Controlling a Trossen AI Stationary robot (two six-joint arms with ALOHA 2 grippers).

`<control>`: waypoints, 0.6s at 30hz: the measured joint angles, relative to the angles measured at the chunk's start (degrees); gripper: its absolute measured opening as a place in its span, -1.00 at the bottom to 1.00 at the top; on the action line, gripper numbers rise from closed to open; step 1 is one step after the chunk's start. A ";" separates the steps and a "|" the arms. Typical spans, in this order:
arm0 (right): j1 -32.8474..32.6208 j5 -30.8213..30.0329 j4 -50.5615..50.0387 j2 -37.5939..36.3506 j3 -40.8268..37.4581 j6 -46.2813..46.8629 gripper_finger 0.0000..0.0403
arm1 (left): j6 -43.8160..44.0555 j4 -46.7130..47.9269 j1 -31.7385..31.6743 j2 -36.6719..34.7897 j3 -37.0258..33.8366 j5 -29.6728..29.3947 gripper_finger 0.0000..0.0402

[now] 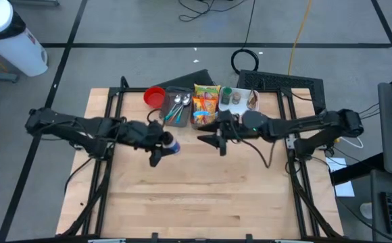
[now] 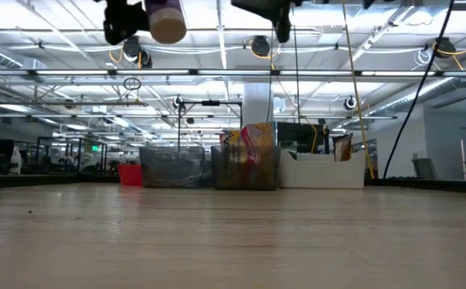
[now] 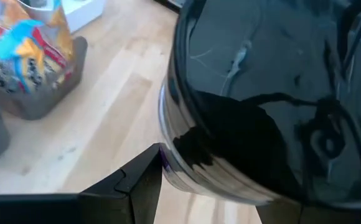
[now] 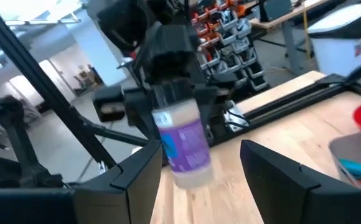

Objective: Pick & Place Food Item
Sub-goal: Put the purple seasoning bottle into the white bin

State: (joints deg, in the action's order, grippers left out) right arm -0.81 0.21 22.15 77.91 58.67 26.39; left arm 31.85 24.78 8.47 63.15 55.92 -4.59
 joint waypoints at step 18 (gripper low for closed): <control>7.20 13.50 1.41 14.13 12.12 5.01 0.51 | -12.55 -0.61 -15.61 7.92 4.50 21.11 0.06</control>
State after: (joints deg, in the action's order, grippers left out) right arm 6.39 13.71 23.56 92.04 70.79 31.40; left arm 19.30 24.17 -7.14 71.07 60.42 16.53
